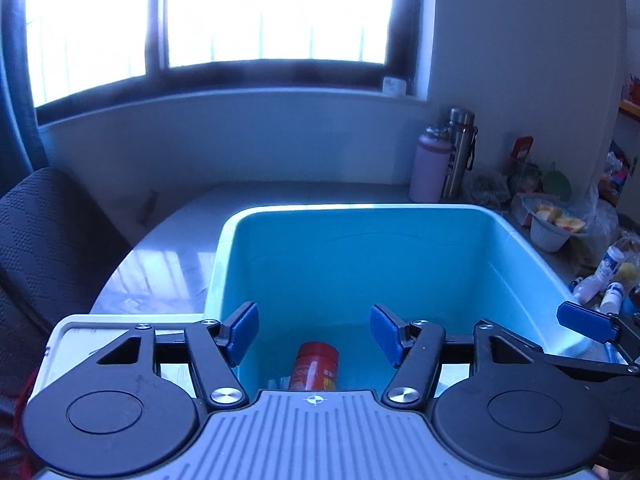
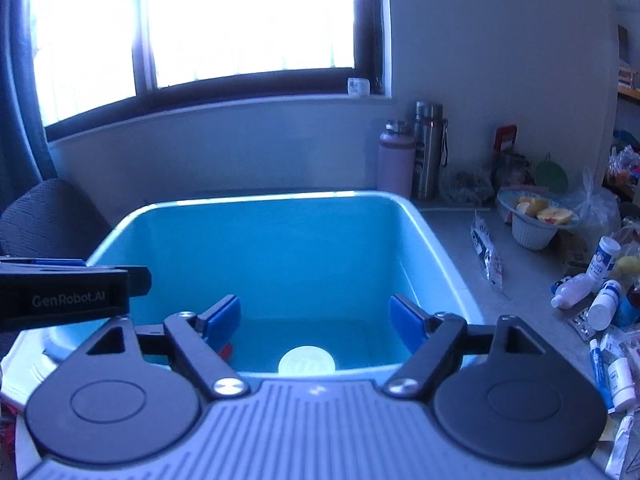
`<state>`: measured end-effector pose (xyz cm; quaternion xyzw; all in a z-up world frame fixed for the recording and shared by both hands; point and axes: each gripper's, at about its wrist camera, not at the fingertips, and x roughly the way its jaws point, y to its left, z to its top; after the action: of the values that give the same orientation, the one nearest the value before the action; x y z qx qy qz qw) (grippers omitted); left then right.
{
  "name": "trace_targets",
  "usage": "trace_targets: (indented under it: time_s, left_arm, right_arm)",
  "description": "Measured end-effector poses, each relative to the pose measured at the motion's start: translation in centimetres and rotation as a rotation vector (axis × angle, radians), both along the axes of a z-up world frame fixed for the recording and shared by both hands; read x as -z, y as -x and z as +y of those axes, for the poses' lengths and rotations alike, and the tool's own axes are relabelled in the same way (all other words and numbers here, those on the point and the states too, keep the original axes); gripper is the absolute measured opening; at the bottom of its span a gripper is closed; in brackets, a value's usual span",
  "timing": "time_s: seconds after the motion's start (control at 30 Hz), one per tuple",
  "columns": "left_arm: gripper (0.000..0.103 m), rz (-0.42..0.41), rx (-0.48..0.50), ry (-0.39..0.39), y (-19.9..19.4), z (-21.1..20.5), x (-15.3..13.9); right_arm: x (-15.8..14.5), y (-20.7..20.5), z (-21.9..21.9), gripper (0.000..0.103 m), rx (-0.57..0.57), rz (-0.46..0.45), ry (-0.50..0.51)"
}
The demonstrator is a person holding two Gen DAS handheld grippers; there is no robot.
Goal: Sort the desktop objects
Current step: 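Withdraw both tools from the bin and move the right tool toward the red canister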
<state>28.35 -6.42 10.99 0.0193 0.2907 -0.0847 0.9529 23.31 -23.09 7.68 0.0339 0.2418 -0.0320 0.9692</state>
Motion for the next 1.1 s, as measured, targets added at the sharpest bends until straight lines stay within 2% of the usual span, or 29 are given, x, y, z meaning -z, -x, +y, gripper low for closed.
trace_targets:
  time_s: [0.1,0.23,0.6,0.87,1.1]
  left_arm:
    - [0.065,-0.016,-0.015,0.0,2.7,-0.2,-0.5]
    - [0.065,-0.014,-0.02,0.008,6.5,-0.7,-0.3]
    - [0.065,0.022,-0.066,0.021,15.6,-1.5,3.6]
    - [0.065,0.012,-0.089,0.012,21.3,-1.0,6.4]
    - [0.065,0.018,-0.101,-0.009,24.8,-0.2,8.6]
  right_arm:
    - [-0.5,2.5,-0.2,0.085,-0.008,-0.043,-0.002]
    - [-0.5,6.0,-0.6,0.086,-0.019,-0.057,0.01]
    - [1.6,14.6,-1.9,0.088,-0.021,-0.065,0.023]
    - [4.4,18.8,-1.7,0.088,-0.026,-0.065,0.014]
    - [6.8,21.9,-0.9,0.088,-0.036,-0.072,0.019]
